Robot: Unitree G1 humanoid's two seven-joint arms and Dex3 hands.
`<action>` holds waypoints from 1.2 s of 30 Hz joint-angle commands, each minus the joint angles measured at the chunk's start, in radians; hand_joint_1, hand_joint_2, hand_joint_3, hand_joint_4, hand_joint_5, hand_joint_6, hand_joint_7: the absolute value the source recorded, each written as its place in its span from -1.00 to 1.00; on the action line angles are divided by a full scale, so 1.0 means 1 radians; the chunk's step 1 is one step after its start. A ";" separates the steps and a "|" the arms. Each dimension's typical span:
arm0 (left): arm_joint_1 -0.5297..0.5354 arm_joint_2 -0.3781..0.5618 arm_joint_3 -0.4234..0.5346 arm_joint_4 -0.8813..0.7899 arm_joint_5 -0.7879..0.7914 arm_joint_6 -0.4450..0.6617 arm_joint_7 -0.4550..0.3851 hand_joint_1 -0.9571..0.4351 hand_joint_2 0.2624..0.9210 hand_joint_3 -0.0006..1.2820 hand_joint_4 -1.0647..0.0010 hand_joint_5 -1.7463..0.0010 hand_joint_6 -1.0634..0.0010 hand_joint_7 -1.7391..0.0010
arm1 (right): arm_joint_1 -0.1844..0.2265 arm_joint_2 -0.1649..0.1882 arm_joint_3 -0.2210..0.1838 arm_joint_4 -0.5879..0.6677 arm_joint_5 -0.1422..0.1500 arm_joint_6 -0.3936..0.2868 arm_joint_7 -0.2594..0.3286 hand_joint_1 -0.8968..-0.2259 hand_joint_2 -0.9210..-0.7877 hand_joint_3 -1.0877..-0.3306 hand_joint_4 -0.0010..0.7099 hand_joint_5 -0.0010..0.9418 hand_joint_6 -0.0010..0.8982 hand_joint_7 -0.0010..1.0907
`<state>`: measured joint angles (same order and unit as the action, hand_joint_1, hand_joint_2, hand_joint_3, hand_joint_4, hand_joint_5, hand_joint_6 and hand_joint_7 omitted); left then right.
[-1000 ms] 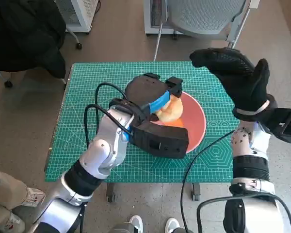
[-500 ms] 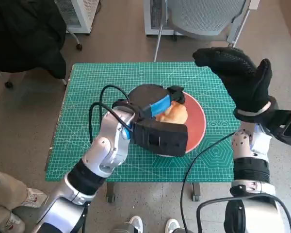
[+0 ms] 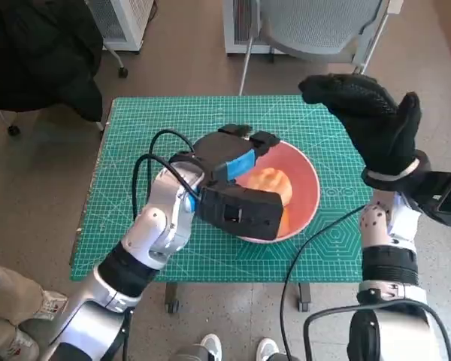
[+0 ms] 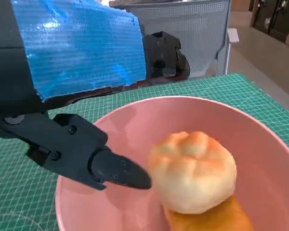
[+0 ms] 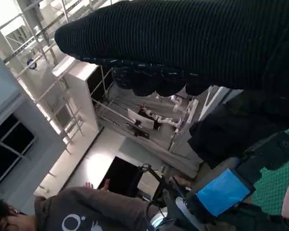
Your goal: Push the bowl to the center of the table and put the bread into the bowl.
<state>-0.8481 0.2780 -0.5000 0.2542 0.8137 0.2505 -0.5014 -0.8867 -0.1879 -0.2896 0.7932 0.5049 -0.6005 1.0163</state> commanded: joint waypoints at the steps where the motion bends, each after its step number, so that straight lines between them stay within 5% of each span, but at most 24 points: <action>1: -0.016 0.010 0.015 0.021 -0.008 -0.028 0.045 -0.74 1.00 -0.71 1.00 1.00 1.00 0.78 | 0.024 0.003 0.005 0.002 -0.009 0.007 -0.004 -0.37 -1.00 0.06 -0.44 -0.99 -0.43 -1.00; 14: 0.003 0.019 0.068 0.077 -0.067 -0.130 0.182 -0.77 1.00 -0.48 1.00 1.00 0.98 0.81 | 0.022 0.006 0.009 0.004 -0.005 0.012 0.003 -0.37 -1.00 0.07 -0.44 -1.00 -0.44 -1.00; 24: 0.048 0.081 0.263 -0.008 -0.285 -0.255 0.208 -0.72 1.00 -0.34 1.00 1.00 0.87 0.82 | 0.017 0.008 0.014 -0.005 -0.009 0.009 -0.011 -0.38 -1.00 0.08 -0.44 -0.99 -0.43 -1.00; 30: 0.099 0.028 0.452 -0.032 -0.608 -0.351 0.184 -0.66 1.00 -0.26 1.00 1.00 0.77 0.85 | 0.008 0.012 0.025 -0.010 -0.038 -0.006 -0.068 -0.37 -1.00 0.10 -0.42 -0.99 -0.42 -0.99; 36: 0.120 -0.024 0.592 -0.043 -0.890 -0.422 0.134 -0.65 1.00 -0.20 0.99 1.00 0.75 0.85 | -0.005 0.019 0.049 -0.027 -0.106 -0.023 -0.188 -0.33 -1.00 0.14 -0.43 -0.99 -0.40 -0.99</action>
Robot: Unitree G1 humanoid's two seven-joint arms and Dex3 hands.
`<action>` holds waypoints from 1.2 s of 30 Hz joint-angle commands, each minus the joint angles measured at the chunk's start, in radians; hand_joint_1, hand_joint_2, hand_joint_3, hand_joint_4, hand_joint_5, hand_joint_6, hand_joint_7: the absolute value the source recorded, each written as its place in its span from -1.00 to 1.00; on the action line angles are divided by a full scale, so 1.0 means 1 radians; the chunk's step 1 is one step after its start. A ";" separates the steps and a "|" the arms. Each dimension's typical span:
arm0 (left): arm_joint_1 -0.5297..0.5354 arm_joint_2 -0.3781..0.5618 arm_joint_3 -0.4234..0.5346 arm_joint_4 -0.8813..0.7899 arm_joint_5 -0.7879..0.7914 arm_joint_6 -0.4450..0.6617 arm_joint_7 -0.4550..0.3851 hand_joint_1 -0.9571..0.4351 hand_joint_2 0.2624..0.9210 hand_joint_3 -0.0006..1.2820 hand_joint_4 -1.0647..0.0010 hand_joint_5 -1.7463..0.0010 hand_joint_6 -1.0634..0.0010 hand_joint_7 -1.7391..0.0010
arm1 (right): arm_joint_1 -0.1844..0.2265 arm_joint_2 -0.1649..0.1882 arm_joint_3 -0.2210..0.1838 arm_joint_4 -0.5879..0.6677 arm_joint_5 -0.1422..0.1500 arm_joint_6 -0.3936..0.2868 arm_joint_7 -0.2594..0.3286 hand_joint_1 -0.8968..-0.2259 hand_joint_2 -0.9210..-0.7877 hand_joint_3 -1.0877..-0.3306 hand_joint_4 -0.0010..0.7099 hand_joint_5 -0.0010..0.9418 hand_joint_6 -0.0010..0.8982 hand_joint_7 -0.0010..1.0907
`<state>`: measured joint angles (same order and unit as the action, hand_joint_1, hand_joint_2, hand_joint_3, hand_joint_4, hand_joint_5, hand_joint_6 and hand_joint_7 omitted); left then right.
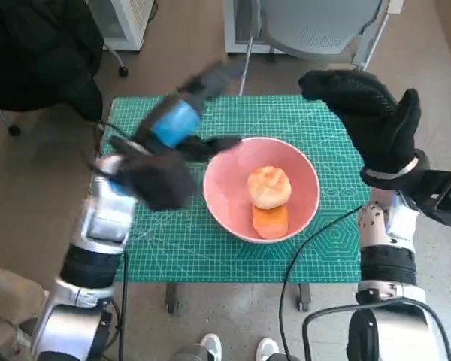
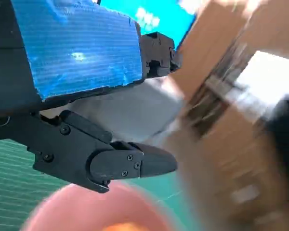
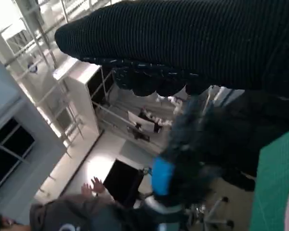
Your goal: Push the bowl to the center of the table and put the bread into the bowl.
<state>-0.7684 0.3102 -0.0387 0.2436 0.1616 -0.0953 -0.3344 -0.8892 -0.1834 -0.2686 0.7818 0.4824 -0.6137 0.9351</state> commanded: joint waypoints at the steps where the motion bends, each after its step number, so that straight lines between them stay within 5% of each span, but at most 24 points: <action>1: 0.047 -0.060 0.145 -0.055 -0.266 -0.071 -0.032 -0.65 1.00 -0.19 0.99 1.00 0.75 0.85 | -0.003 0.016 0.034 -0.028 -0.097 -0.009 -0.130 -0.33 -1.00 0.14 -0.44 -0.99 -0.40 -0.99; 10: 0.089 -0.045 0.197 -0.185 -0.399 0.004 -0.038 -0.59 1.00 -0.15 0.96 0.99 0.76 0.85 | -0.004 0.023 0.078 -0.126 -0.170 0.005 -0.247 -0.31 -1.00 0.08 -0.49 -1.00 -0.43 -1.00; 23: 0.136 -0.007 0.212 -0.229 -0.371 -0.066 -0.025 -0.67 1.00 -0.16 0.91 0.99 0.88 0.72 | -0.047 0.010 0.120 -0.154 -0.171 0.040 -0.239 -0.28 -1.00 0.04 -0.59 -1.00 -0.48 -1.00; 36: 0.139 -0.021 0.220 -0.188 -0.380 -0.146 -0.003 -0.60 1.00 -0.10 0.89 0.99 1.00 0.53 | -0.042 0.013 0.129 -0.150 -0.165 0.037 -0.235 -0.31 -1.00 0.06 -0.61 -1.00 -0.51 -1.00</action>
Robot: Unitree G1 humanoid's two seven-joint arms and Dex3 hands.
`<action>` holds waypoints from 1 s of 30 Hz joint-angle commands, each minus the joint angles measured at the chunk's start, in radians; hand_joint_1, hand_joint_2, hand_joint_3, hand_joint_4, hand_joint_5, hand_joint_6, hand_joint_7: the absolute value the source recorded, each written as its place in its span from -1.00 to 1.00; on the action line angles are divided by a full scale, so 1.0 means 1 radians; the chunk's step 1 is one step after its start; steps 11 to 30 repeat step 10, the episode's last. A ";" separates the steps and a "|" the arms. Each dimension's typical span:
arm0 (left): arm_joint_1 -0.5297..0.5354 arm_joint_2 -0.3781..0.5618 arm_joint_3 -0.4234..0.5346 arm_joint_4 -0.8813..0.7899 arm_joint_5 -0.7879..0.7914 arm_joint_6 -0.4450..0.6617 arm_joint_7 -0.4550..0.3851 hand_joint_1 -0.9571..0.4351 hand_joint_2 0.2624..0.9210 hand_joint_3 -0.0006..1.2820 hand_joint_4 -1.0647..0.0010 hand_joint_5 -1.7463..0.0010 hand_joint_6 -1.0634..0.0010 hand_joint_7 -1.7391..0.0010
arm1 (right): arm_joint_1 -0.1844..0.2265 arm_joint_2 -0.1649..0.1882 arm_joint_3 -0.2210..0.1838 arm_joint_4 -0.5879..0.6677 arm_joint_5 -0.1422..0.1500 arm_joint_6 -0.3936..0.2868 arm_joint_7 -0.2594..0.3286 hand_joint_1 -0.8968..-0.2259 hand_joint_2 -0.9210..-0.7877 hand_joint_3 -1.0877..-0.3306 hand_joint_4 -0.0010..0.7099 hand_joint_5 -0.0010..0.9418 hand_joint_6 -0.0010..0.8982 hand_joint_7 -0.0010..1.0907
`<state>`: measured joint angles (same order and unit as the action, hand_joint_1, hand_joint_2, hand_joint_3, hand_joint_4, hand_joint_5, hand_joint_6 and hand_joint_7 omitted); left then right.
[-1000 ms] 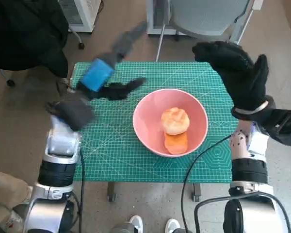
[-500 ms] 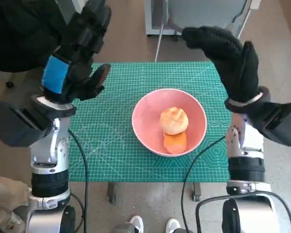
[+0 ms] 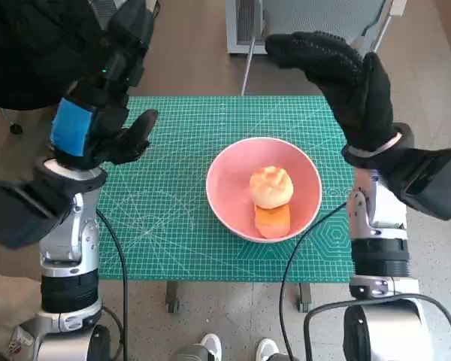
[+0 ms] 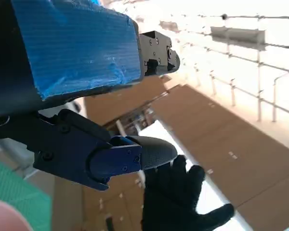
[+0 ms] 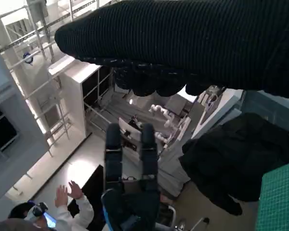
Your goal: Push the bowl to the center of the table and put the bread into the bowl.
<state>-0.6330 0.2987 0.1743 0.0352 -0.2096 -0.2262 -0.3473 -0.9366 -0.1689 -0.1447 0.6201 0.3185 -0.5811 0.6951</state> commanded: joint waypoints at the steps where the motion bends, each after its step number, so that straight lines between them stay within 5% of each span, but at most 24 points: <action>1: 0.003 -0.011 0.008 0.023 -0.013 -0.014 0.010 -0.60 1.00 -0.10 0.89 0.99 1.00 0.53 | 0.006 -0.001 0.006 0.012 -0.002 0.003 0.006 -0.31 -1.00 0.06 -0.61 -1.00 -0.51 -1.00; 30: -0.003 -0.026 0.012 0.021 -0.086 0.034 -0.008 -0.54 1.00 -0.11 0.89 1.00 1.00 0.57 | 0.009 -0.004 0.011 0.017 -0.009 -0.010 0.007 -0.27 -1.00 0.06 -0.58 -0.99 -0.54 -1.00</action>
